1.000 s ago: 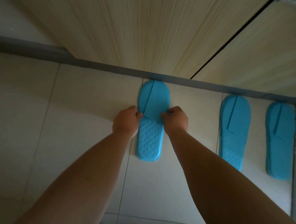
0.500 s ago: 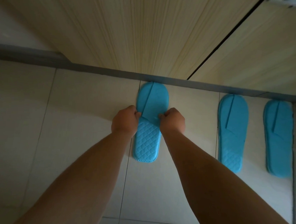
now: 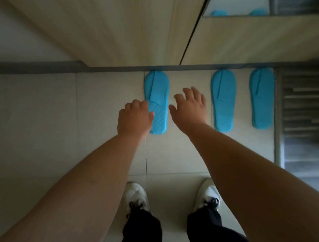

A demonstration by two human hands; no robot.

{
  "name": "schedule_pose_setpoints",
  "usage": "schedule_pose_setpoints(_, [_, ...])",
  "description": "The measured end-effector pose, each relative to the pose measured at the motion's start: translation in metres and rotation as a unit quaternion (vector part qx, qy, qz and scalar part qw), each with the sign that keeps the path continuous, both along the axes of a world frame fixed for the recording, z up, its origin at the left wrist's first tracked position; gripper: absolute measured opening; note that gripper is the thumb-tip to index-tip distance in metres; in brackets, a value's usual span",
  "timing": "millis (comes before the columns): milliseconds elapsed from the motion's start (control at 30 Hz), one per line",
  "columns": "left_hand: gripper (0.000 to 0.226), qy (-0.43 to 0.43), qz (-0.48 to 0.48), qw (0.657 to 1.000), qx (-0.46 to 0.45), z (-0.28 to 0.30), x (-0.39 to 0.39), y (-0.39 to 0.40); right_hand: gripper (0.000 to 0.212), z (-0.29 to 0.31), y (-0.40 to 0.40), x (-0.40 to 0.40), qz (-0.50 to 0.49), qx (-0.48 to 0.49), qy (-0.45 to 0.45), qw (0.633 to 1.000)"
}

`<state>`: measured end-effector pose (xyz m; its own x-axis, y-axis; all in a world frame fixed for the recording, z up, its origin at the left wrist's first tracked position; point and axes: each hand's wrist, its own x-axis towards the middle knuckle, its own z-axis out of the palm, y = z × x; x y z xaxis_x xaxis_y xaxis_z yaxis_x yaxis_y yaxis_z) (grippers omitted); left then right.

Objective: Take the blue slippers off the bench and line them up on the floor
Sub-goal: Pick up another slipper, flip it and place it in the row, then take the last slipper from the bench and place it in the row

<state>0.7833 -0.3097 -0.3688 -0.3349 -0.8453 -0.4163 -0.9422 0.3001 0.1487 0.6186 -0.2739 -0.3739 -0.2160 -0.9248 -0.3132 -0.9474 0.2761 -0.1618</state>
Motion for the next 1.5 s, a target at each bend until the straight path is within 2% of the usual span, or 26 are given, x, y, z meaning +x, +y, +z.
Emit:
schedule_pose_setpoints(133, [0.053, 0.016, -0.093, 0.994, -0.050, 0.085, -0.010, 0.018, 0.056, 0.077, 0.030, -0.010, 0.037, 0.007, 0.023, 0.999])
schedule_pose_setpoints(200, [0.060, 0.013, -0.140, 0.989, -0.045, 0.124, -0.018, 0.025, 0.060, 0.114, 0.045, -0.016, 0.035, 0.017, 0.035, 0.999])
schedule_pose_setpoints(333, [0.064, 0.001, -0.220, 0.975, -0.014, 0.182, -0.030, 0.041, 0.062, 0.170, 0.088, -0.029, -0.038, 0.027, 0.041, 0.998])
schedule_pose_setpoints(467, [0.062, -0.009, -0.261, 0.965, -0.019, 0.215, -0.045, 0.061, 0.063, 0.203, 0.127, -0.044, -0.106, 0.028, 0.041, 0.993])
schedule_pose_setpoints(867, [0.059, -0.013, -0.375, 0.925, -0.060, 0.212, -0.188, 0.155, 0.063, 0.207, 0.245, -0.156, -0.192, 0.002, 0.060, 0.980])
schedule_pose_setpoints(1500, [0.063, 0.016, -0.503, 0.863, -0.042, 0.220, -0.416, 0.342, 0.063, 0.215, 0.477, -0.327, -0.371, 0.027, 0.048, 0.927])
